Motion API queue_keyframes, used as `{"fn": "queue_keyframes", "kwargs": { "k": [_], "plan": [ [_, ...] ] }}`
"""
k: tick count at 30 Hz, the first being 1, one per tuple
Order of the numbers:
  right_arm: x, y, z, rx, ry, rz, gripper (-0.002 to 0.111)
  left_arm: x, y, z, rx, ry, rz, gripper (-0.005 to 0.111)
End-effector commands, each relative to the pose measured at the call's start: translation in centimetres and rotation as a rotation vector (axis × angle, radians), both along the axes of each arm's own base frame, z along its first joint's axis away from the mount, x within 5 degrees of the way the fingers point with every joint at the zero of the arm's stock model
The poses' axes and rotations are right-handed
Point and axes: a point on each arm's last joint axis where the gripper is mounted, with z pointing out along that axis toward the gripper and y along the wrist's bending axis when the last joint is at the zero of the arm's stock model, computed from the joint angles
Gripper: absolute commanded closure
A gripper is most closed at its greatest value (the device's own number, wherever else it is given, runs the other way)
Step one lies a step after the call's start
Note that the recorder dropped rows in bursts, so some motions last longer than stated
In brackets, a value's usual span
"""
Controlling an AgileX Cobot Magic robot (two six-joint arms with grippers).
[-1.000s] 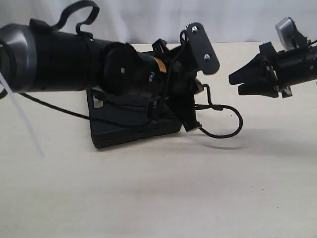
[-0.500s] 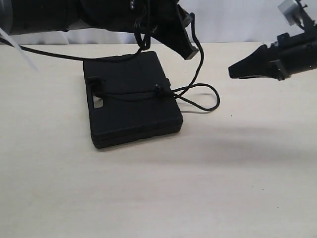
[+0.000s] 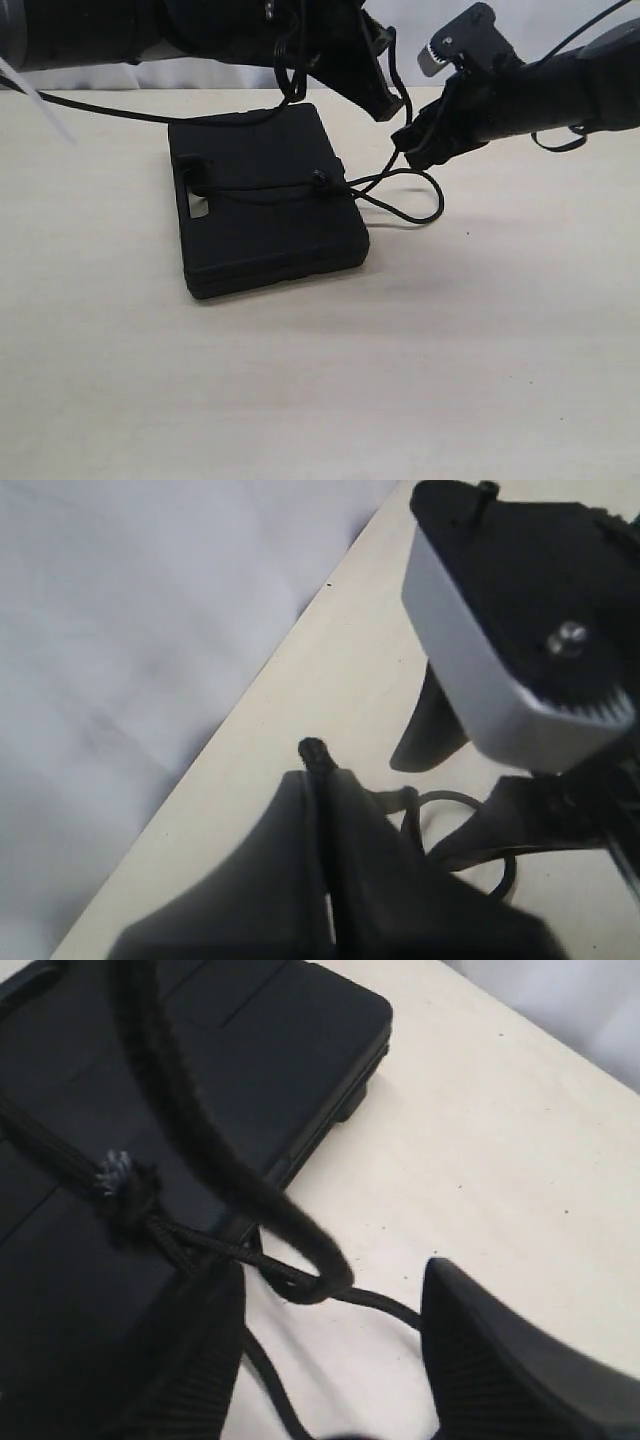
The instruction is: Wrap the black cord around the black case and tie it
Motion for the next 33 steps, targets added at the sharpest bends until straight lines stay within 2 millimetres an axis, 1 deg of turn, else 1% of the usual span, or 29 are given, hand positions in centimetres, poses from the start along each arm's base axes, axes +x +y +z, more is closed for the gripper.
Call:
{"fn": "queue_keyframes", "kwargs": {
  "k": [1,3,4,7,8,12,14,16,19,21,23,25,26,28,31,33],
  "plan": [
    [0.7,0.0,-0.5,-0.006,-0.036,-0.094,0.058,0.1,0.1,0.4,-0.015,-0.011,0.008,0.107],
    [0.8,0.1,-0.7,-0.001,-0.029,-0.093,0.065,0.1,0.1,0.4,-0.015,-0.011,0.008,0.107],
    [0.8,0.1,-0.9,-0.001,-0.023,-0.091,0.072,0.1,0.1,0.4,-0.015,-0.011,0.008,0.107],
    [0.7,0.3,-1.0,0.012,-0.007,-0.072,0.100,0.1,0.1,0.4,-0.015,-0.011,0.008,0.107],
    [0.6,0.4,-1.0,0.027,-0.001,-0.073,0.104,0.1,0.1,0.4,-0.015,-0.011,0.008,0.107],
    [0.5,0.6,-0.9,0.062,0.014,-0.070,0.104,0.1,0.1,0.4,-0.015,-0.012,0.008,0.106],
    [0.4,0.7,-1.0,0.073,0.025,-0.060,0.104,0.0,0.1,0.3,-0.015,-0.007,0.007,0.099],
    [0.4,0.8,-0.8,0.086,0.030,-0.069,0.104,-0.1,0.0,0.1,-0.004,0.017,-0.004,0.087],
    [0.4,0.5,-0.2,0.105,0.023,-0.110,0.104,-0.5,0.0,-0.3,0.024,0.067,-0.030,0.065],
    [0.3,0.4,0.4,0.117,0.012,-0.131,0.104,-0.7,0.0,-0.4,0.057,0.077,-0.050,0.054],
    [0.3,0.3,0.9,0.131,0.004,-0.158,0.104,-1.0,0.3,-0.3,0.094,0.091,-0.069,0.047],
    [0.3,0.0,1.3,0.154,0.003,-0.209,0.104,-1.6,0.9,0.0,0.141,0.133,-0.078,0.046],
    [0.4,-0.2,1.4,0.171,0.011,-0.234,0.104,-1.8,1.6,0.3,0.168,0.161,-0.064,0.046],
    [0.5,-0.7,1.5,0.200,0.027,-0.272,0.104,-1.8,3.6,0.6,0.231,0.221,0.012,0.046],
    [0.6,-1.9,1.7,0.247,0.050,-0.339,0.104,-1.2,7.8,-0.1,0.273,0.392,0.279,0.046],
    [0.7,-2.6,1.8,0.263,0.058,-0.368,0.104,-0.8,10.5,-1.1,0.277,0.504,0.455,0.046]
  ]
}}
